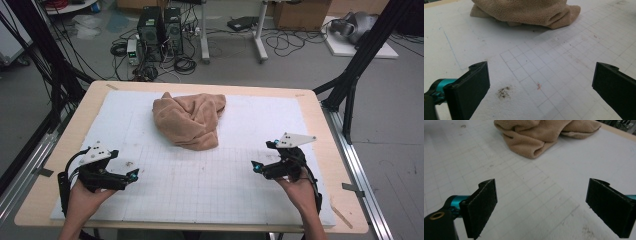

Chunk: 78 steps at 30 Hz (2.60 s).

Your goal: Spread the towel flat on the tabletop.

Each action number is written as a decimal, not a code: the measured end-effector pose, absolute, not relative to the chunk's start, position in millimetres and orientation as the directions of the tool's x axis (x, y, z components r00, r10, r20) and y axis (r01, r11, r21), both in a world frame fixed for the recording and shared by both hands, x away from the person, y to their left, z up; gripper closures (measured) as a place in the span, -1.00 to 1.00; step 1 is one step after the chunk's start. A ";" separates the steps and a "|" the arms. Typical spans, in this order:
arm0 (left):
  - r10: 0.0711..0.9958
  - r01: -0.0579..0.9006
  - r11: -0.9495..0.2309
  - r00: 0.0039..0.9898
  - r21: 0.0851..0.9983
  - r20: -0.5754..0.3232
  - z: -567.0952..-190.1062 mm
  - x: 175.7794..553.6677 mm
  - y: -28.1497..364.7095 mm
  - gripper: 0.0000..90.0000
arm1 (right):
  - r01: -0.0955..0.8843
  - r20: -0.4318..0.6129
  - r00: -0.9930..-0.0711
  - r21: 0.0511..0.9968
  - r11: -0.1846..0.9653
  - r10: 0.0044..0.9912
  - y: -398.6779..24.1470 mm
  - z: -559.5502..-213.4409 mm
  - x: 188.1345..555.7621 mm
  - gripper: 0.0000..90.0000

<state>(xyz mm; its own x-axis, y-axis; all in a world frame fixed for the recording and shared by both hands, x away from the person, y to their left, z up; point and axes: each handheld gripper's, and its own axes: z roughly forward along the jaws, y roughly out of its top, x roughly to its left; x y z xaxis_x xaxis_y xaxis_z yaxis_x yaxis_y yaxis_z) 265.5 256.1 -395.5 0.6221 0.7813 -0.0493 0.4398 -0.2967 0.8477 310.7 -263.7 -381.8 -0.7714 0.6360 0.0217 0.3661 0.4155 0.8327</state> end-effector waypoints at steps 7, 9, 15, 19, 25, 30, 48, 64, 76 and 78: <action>0.782 0.439 -0.297 0.622 0.848 -0.048 -396.1 266.4 254.8 -0.96 | 0.328 -0.022 -0.792 0.828 0.455 0.611 -238.7 -361.8 336.1 -0.79; 0.780 0.439 -0.300 0.625 0.847 -0.048 -396.1 267.0 255.4 -0.96 | 0.322 -0.028 -0.801 0.823 0.469 0.598 -228.2 -357.1 344.2 -0.79; 0.782 0.439 -0.292 0.621 0.850 -0.052 -396.1 267.9 256.3 -0.96 | 0.294 -0.034 -0.827 0.824 0.483 0.561 -197.5 -344.5 369.2 -0.79; 0.781 0.438 -0.295 0.623 0.849 -0.049 -396.5 268.9 256.4 -0.96 | 0.283 -0.031 -0.844 0.822 0.494 0.535 -177.0 -338.0 388.3 -0.77; 0.784 0.437 -0.289 0.619 0.852 -0.052 -396.9 270.3 256.8 -0.96 | 0.263 -0.018 -0.873 0.825 0.501 0.487 -146.0 -343.6 411.0 -0.55; 0.781 0.435 -0.293 0.623 0.851 -0.049 -398.3 272.3 255.5 -0.96 | 0.309 0.042 -0.882 0.803 0.509 0.469 -128.4 -366.0 426.7 -0.46; 0.782 0.439 -0.291 0.621 0.850 -0.053 -401.6 276.4 254.5 -0.96 | 0.327 0.026 -0.892 0.726 0.605 0.451 -100.9 -409.2 444.3 0.83; 0.780 0.436 -0.286 0.624 0.854 -0.057 -398.7 276.4 252.6 -0.95 | 0.282 0.003 -0.901 0.765 0.579 0.434 -123.1 -380.9 431.0 0.88; 0.774 0.430 -0.291 0.630 0.855 -0.053 -396.5 277.3 247.4 -0.95 | 0.257 -0.014 -0.898 0.795 0.550 0.440 -153.4 -362.4 417.1 0.88; 0.773 0.429 -0.297 0.633 0.853 -0.049 -395.2 277.5 246.2 -0.95 | 0.251 -0.021 -0.896 0.800 0.546 0.443 -158.2 -357.6 413.3 0.88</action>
